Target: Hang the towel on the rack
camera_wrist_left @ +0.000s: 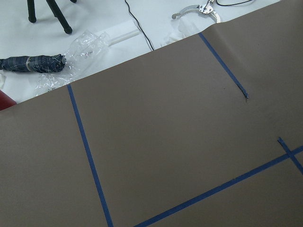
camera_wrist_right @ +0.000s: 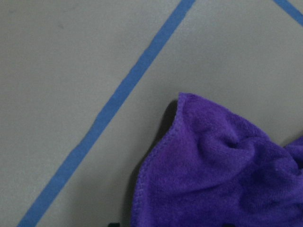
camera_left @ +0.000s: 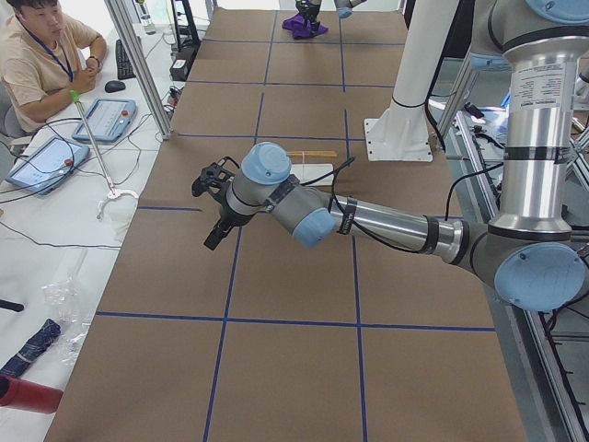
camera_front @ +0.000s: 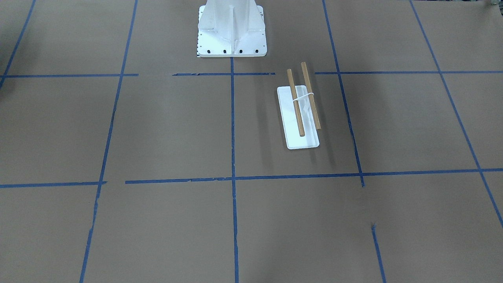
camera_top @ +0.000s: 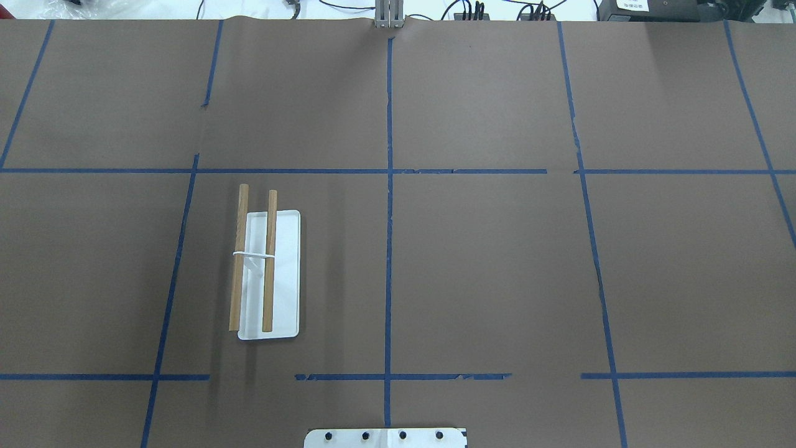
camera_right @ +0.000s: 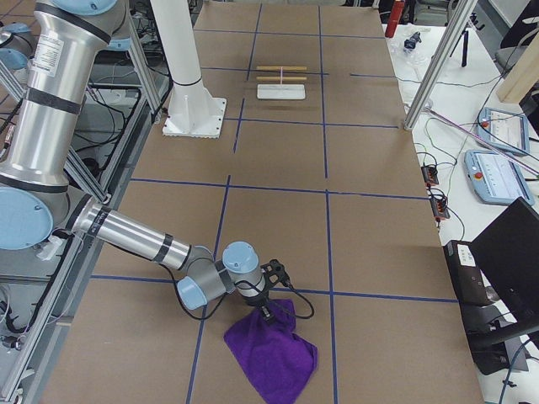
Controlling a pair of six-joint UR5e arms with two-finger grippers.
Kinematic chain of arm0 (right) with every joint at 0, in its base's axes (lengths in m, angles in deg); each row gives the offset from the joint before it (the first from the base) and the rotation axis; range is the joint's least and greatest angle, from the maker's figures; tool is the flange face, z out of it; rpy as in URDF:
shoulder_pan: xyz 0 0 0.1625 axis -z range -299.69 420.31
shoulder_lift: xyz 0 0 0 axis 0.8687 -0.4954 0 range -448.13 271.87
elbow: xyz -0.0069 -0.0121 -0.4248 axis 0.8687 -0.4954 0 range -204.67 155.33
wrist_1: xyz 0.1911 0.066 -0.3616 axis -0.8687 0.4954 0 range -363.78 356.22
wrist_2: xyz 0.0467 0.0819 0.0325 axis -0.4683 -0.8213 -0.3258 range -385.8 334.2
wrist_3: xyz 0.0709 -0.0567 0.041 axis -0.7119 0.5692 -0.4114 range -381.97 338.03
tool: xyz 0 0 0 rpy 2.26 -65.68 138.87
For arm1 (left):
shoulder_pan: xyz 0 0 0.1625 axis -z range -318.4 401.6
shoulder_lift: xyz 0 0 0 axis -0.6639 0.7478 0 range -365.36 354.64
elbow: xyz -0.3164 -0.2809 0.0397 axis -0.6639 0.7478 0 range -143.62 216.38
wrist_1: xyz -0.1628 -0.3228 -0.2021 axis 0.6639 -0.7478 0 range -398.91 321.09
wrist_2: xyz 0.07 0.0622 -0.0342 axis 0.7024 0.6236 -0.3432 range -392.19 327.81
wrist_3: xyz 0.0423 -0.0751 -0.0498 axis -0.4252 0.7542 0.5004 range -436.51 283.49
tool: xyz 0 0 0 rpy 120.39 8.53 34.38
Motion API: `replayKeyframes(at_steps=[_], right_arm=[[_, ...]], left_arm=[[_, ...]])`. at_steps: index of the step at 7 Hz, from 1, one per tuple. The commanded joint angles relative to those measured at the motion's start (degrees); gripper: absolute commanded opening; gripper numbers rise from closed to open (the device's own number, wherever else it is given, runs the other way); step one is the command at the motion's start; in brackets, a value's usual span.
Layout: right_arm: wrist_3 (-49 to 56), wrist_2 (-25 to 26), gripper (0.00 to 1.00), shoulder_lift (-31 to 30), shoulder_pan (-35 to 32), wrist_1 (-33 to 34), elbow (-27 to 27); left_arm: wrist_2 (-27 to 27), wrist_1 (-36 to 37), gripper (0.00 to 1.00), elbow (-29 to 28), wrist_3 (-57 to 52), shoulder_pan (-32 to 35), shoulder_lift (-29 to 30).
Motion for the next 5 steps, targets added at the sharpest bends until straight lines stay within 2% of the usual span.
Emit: replayKeyframes(at_steps=[1,2,3,5], right_arm=[[2.5,0.2,0.59,-0.7,1.2,-0.7,0.0],[7.1,0.5,0.14,-0.8,1.2,-0.9,0.0],[11.0,1.4,0.0,-0.9,1.0,-1.3,0.1],[14.6,3.3,0.0,-0.9,0.6,-1.3,2.1]], left_arm=[[0.0,-0.3,1.0,-0.1,0.0,0.0,-0.2],[0.0,-0.4,1.0,0.0,0.0,0.0,-0.3],[0.0,-0.4,1.0,0.0,0.0,0.0,-0.4],[0.0,-0.4,1.0,0.1,0.0,0.0,-0.6]])
